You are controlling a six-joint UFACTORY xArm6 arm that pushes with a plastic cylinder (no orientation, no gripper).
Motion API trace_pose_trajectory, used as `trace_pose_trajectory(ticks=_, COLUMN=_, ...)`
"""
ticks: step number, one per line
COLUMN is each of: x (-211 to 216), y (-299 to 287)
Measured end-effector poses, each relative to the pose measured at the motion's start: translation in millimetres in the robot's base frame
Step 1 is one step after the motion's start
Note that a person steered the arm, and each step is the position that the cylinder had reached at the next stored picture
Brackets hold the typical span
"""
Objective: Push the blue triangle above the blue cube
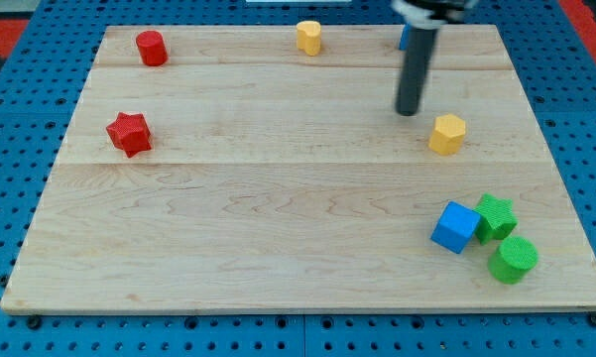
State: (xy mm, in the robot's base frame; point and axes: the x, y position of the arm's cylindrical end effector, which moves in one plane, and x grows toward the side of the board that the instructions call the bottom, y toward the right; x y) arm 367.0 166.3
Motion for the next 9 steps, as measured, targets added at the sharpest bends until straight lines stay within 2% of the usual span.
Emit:
trace_pose_trajectory(ticks=1, x=46.0, y=11.1)
trace_pose_trajectory(ticks=2, x=47.4, y=0.6)
trace_pose_trajectory(ticks=3, x=-13.1, y=39.4)
trace_pose_trajectory(ticks=4, x=-75.0, y=113.2)
trace_pose_trajectory(ticks=5, x=-166.9, y=142.1)
trace_pose_trajectory(ticks=6, x=-175.3, y=141.6)
trace_pose_trajectory(ticks=9, x=-175.1, y=8.3)
